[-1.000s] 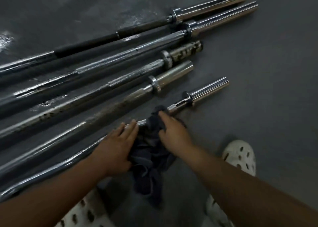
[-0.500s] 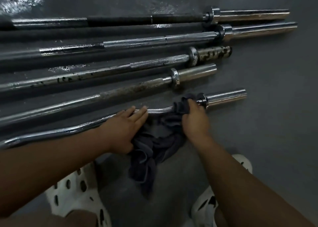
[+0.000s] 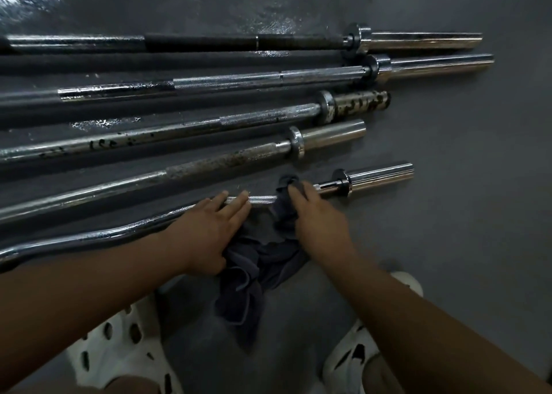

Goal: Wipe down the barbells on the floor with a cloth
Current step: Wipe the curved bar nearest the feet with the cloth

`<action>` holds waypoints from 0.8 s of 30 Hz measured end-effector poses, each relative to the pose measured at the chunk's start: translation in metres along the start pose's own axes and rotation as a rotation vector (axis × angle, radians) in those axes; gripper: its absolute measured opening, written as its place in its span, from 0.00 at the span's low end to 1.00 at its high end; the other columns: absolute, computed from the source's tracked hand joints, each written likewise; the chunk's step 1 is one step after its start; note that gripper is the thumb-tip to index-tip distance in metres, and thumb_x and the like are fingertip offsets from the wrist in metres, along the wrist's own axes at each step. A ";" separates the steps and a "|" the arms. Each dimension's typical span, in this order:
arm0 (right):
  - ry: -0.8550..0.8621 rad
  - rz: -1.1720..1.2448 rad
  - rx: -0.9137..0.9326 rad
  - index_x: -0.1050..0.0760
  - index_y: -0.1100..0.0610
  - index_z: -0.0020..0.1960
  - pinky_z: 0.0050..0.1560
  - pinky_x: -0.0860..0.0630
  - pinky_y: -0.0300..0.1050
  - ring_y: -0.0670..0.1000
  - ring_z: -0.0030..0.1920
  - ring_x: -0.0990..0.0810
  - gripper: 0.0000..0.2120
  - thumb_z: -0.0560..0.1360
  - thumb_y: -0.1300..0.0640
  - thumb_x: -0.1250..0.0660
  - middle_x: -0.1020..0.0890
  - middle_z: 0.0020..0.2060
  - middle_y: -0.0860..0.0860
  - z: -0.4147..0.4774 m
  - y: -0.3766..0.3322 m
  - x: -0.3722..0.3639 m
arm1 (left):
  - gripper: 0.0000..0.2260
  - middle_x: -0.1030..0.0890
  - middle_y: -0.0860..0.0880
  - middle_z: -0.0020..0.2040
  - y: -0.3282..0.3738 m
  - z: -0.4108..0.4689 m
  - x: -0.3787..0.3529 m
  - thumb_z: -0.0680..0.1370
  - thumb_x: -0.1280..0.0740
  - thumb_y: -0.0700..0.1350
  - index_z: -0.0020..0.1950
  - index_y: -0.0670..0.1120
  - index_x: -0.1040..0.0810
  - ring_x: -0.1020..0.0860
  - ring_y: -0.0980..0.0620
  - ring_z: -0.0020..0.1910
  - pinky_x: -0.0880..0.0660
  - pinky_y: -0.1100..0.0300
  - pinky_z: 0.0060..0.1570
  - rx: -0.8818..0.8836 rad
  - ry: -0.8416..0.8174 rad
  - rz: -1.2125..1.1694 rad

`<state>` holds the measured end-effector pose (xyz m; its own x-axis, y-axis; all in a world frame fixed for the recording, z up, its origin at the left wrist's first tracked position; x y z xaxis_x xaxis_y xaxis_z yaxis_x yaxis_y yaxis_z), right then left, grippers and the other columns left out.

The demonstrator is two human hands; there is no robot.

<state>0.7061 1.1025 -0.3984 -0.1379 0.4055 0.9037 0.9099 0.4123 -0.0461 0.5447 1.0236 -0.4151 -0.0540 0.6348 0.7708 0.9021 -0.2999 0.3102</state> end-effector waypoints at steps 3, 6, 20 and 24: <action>0.013 0.150 -0.298 0.39 0.48 0.74 0.53 0.25 0.55 0.63 0.58 0.22 0.30 0.74 0.62 0.39 0.38 0.74 0.53 0.012 0.048 0.008 | 0.49 0.64 0.46 0.80 -0.001 -0.002 0.000 0.71 0.34 0.57 0.80 0.46 0.64 0.54 0.42 0.80 0.47 0.50 0.77 -0.009 -0.006 0.003; -0.021 0.099 -0.141 0.41 0.47 0.74 0.52 0.24 0.55 0.63 0.57 0.22 0.32 0.73 0.61 0.37 0.42 0.76 0.52 0.003 0.007 0.001 | 0.50 0.64 0.46 0.80 0.000 -0.002 0.001 0.71 0.34 0.57 0.80 0.46 0.64 0.54 0.41 0.80 0.47 0.50 0.77 -0.009 -0.011 -0.012; -0.034 -0.068 -0.024 0.51 0.45 0.79 0.54 0.23 0.56 0.60 0.62 0.25 0.37 0.76 0.63 0.40 0.43 0.77 0.48 0.010 0.031 0.008 | 0.49 0.64 0.46 0.81 -0.001 -0.002 0.003 0.71 0.34 0.56 0.80 0.46 0.63 0.54 0.42 0.80 0.46 0.51 0.77 -0.019 -0.018 -0.025; -0.041 -0.077 -0.207 0.42 0.55 0.77 0.60 0.25 0.56 0.61 0.70 0.33 0.31 0.76 0.62 0.37 0.51 0.79 0.52 0.015 0.060 0.015 | 0.49 0.63 0.46 0.81 -0.001 -0.003 0.004 0.71 0.34 0.57 0.81 0.46 0.62 0.54 0.42 0.80 0.47 0.51 0.77 -0.028 -0.018 -0.013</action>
<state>0.7533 1.1454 -0.3937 -0.2217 0.4142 0.8828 0.9564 0.2690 0.1140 0.5427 1.0245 -0.4106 -0.0578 0.6512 0.7567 0.8892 -0.3111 0.3356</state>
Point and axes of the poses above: each hand's wrist, its own z-axis towards the middle knuckle, its own x-axis out of the back of the hand, y = z × x, the point moved 8 cm from there along z, towards the middle knuckle
